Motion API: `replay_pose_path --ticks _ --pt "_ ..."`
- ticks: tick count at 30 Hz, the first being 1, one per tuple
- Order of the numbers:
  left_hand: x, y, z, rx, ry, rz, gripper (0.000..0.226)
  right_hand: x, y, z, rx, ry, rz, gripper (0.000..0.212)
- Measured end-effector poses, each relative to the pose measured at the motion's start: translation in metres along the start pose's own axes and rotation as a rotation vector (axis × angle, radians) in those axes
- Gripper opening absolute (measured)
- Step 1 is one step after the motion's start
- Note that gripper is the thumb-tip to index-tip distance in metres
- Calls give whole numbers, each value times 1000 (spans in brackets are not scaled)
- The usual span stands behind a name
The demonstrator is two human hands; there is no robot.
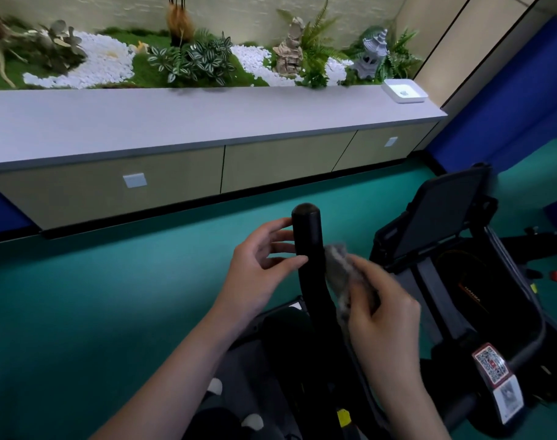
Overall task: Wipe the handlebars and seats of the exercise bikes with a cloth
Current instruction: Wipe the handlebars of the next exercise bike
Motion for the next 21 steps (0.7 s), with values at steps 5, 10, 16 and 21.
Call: replay_pose_path --ticks 5,10,16,21 --pt "2 -1 -4 18 -26 21 46 -7 -22 38 -177 1 -177 32" --pt "1 -2 -5 31 -38 31 42 9 -3 33 -213 32 -127 31" --pt "-2 -4 -2 25 -34 17 41 -1 27 8 -190 142 -12 44" --pt "-2 -3 1 10 -38 34 40 6 30 21 -229 190 3 38"
Point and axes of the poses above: each hand's wrist, its own y-axis away from the middle knuckle, its own x-axis out of the palm, z = x × y, the point moved 10 cm from there along -y, towards the middle knuckle, and after that the axes turned 11 degrees about y, right-handed, at the moved point
